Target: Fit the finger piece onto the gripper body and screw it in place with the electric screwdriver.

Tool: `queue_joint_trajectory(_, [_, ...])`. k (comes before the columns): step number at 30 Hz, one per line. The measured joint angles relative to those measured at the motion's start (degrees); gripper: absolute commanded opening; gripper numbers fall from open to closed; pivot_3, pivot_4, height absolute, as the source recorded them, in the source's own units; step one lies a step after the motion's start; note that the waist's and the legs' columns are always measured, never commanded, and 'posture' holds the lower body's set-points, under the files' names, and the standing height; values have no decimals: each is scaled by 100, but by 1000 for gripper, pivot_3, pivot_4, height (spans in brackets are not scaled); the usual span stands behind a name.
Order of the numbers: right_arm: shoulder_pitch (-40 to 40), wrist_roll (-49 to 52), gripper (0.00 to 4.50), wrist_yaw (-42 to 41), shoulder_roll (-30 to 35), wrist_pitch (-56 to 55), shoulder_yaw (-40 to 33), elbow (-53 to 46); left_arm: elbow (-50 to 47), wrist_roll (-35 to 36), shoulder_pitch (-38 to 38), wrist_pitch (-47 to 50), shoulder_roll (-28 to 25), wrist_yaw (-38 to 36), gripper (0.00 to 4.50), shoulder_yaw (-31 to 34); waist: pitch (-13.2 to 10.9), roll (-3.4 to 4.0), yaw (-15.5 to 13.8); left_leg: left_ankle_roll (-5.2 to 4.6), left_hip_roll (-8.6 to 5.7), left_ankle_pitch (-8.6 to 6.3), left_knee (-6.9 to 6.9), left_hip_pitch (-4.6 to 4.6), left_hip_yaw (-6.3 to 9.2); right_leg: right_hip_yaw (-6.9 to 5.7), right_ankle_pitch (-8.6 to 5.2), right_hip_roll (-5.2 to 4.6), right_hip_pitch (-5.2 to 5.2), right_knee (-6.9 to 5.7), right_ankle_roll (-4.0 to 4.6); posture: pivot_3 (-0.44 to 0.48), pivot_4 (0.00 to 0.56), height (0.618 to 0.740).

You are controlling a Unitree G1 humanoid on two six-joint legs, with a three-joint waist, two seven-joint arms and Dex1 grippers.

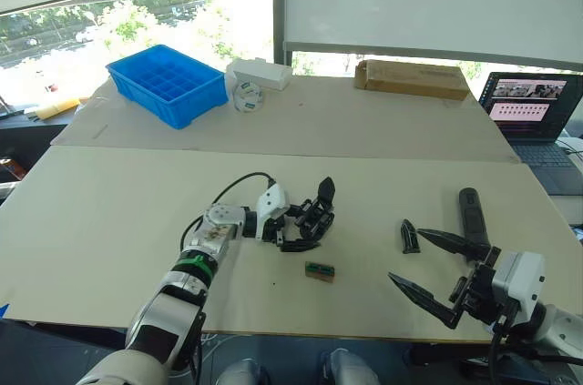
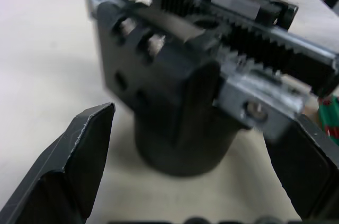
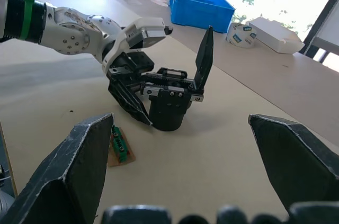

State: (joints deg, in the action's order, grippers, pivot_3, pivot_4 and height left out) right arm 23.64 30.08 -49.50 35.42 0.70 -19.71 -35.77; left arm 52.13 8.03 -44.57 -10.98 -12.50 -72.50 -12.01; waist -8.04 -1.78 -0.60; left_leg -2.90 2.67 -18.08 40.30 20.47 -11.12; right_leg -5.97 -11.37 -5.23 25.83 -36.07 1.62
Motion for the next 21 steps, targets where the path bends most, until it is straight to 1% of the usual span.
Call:
queue_joint_trajectory(2, [3,0,4500,0,0,1,0,-2,188,-28,-64,-171,43,-16,4481,31,0,0,2,-1,0,0,0,0,2,0,0,-1,0,0,0,0,150,740])
queue_joint_trajectory(5, [13,-1,4500,-1,0,1,0,-5,338,-100,-113,-358,62,-22,3756,83,0,0,-1,-3,0,-2,2,2,6,-2,0,-2,0,0,0,0,150,740])
queue_joint_trajectory(6, [17,-1,4500,-2,0,1,-1,-6,395,-116,-128,-440,59,-20,3224,94,0,0,-1,-4,0,-2,2,3,7,-2,0,-3,0,0,0,0,150,740])
queue_joint_trajectory(8, [18,-2,4500,-3,0,1,-2,-5,450,-135,-129,-591,52,-15,2389,120,0,0,1,-5,0,-3,3,4,8,-3,0,-2,0,0,0,0,150,740])
queue_joint_trajectory(9, [16,-2,4500,-4,0,1,-2,-6,475,-142,-128,-645,45,-15,2329,128,0,0,2,-5,0,-2,3,4,9,-3,0,-2,0,1,0,0,150,740])
queue_joint_trajectory(14, [10,-7,4500,-11,0,0,-2,-5,347,-166,8,-796,10,35,2329,184,0,0,17,-5,1,-2,3,5,10,-3,0,-2,0,0,0,0,150,740])
queue_joint_trajectory(16, [6,-8,4500,-18,0,0,-2,-3,-102,-161,275,-683,-15,194,2329,213,0,0,27,-5,2,-2,2,5,11,-2,0,-2,0,0,0,0,150,740])
queue_joint_trajectory(17, [4,-9,4500,-22,-1,0,-1,0,-440,-150,443,-479,-18,311,2329,223,0,0,25,-5,2,-2,3,5,11,-2,0,-2,0,0,0,0,150,740])
queue_joint_trajectory(20, [1,-9,4500,-32,-2,-1,-1,8,-1642,-139,1020,388,-9,859,2329,216,0,0,8,-5,1,-2,5,8,13,-1,0,-4,2,0,-2,0,150,740])
queue_joint_trajectory(21, [6,-7,4500,-34,-4,-1,-2,11,-2185,-145,1271,751,-8,1083,2329,196,0,0,3,-5,1,-3,5,9,13,0,-1,-4,2,0,-4,0,150,740])
